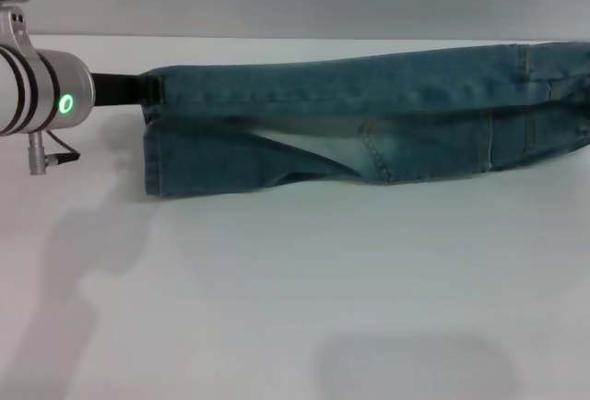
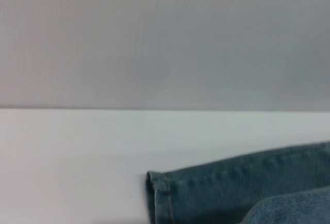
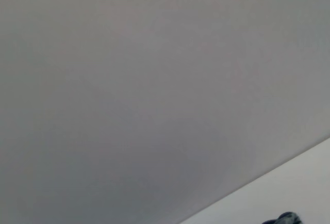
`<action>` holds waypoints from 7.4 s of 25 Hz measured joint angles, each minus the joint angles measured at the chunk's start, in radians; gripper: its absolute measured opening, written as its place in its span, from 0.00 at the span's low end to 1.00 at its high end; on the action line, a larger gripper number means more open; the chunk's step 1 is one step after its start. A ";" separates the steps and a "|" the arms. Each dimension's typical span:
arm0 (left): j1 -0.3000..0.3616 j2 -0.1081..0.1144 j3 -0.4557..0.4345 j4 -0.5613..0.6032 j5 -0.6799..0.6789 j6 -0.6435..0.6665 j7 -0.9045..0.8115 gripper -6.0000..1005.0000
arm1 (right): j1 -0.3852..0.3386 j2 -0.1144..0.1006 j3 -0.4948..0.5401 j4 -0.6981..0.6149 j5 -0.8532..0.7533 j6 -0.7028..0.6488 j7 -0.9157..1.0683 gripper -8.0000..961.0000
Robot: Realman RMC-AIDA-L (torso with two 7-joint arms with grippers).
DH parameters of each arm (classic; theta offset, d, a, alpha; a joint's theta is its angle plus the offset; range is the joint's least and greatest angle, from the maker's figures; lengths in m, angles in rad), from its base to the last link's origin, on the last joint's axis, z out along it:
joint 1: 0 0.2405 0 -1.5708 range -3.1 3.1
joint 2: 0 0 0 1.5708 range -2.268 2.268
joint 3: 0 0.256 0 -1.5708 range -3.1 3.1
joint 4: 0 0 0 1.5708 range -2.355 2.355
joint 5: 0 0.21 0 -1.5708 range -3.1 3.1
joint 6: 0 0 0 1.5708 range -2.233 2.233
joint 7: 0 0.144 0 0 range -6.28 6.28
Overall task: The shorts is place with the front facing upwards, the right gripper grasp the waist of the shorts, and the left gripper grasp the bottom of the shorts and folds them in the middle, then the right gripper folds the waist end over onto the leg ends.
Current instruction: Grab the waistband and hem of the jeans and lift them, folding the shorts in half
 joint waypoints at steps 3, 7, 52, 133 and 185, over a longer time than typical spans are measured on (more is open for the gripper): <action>-0.001 0.000 -0.007 -0.027 -0.018 0.043 0.001 0.17 | 0.031 -0.001 0.045 0.078 0.060 0.004 -0.030 0.01; -0.015 0.001 -0.025 -0.067 -0.045 0.084 0.018 0.18 | 0.059 -0.003 0.097 0.158 0.135 0.009 -0.070 0.01; -0.197 0.000 -0.105 -0.440 -0.278 0.242 0.240 0.82 | 0.167 0.005 0.324 0.582 0.265 -0.007 -0.648 0.70; -0.163 0.001 -0.061 -0.400 -0.358 0.233 0.354 0.82 | 0.249 -0.029 0.327 0.673 0.303 -0.040 -0.527 0.25; -0.153 0.000 -0.062 -0.369 -0.359 0.238 0.392 0.82 | 0.280 -0.056 0.325 0.763 0.382 -0.023 -0.447 0.71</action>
